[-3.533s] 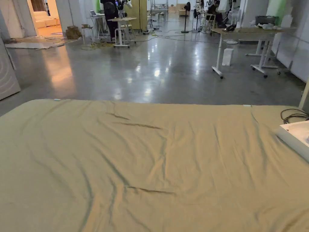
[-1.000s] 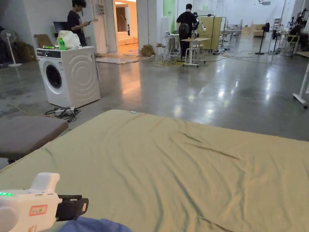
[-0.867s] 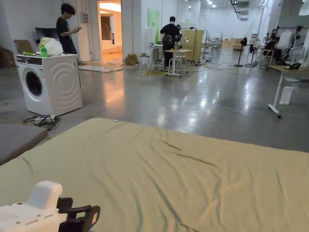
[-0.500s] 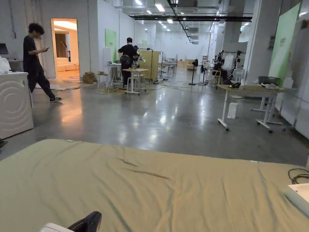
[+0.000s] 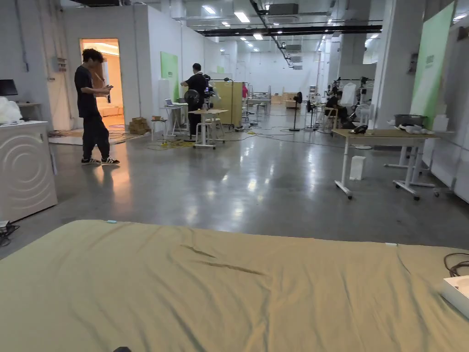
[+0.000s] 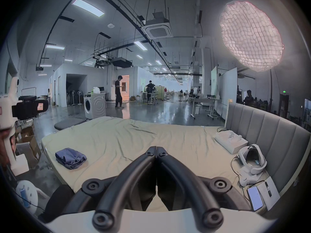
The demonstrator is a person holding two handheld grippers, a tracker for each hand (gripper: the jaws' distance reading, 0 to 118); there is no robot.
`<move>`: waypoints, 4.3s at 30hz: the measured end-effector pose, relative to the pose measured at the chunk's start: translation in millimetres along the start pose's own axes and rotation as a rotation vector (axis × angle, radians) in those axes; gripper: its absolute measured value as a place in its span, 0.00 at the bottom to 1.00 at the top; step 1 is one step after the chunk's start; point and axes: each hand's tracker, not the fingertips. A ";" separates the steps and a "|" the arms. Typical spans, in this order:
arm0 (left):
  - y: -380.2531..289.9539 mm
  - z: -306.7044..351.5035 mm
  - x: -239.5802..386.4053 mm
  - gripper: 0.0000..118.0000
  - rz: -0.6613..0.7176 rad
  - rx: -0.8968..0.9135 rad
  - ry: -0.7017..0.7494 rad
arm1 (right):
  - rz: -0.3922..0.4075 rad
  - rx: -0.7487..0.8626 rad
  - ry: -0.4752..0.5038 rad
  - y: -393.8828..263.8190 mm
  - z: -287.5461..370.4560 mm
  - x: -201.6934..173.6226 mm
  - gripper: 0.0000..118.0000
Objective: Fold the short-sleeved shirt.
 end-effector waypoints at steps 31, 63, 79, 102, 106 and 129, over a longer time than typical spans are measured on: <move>1.6 -7.4 -2.5 0.79 0.056 0.007 -0.022 | -0.020 0.003 -0.060 -1.4 -0.4 6.4 0.77; 3.1 -3.5 -13.5 0.79 0.100 -0.020 -0.013 | -0.216 -0.029 -0.034 6.7 -4.0 10.3 1.00; 2.6 -2.6 -22.2 0.79 0.147 -0.023 -0.021 | -0.429 -0.287 -0.198 24.3 -23.4 9.2 0.99; 0.4 -8.7 -16.5 0.79 0.144 -0.054 -0.030 | -0.451 -0.319 -0.175 16.1 -28.1 26.6 0.99; 0.6 -8.4 -16.2 0.79 0.140 -0.054 -0.032 | -0.442 -0.323 -0.167 17.1 -28.4 25.2 0.99; 2.8 -5.7 -16.4 0.79 0.139 -0.048 -0.039 | -0.388 -0.305 -0.255 26.4 -31.0 18.2 0.99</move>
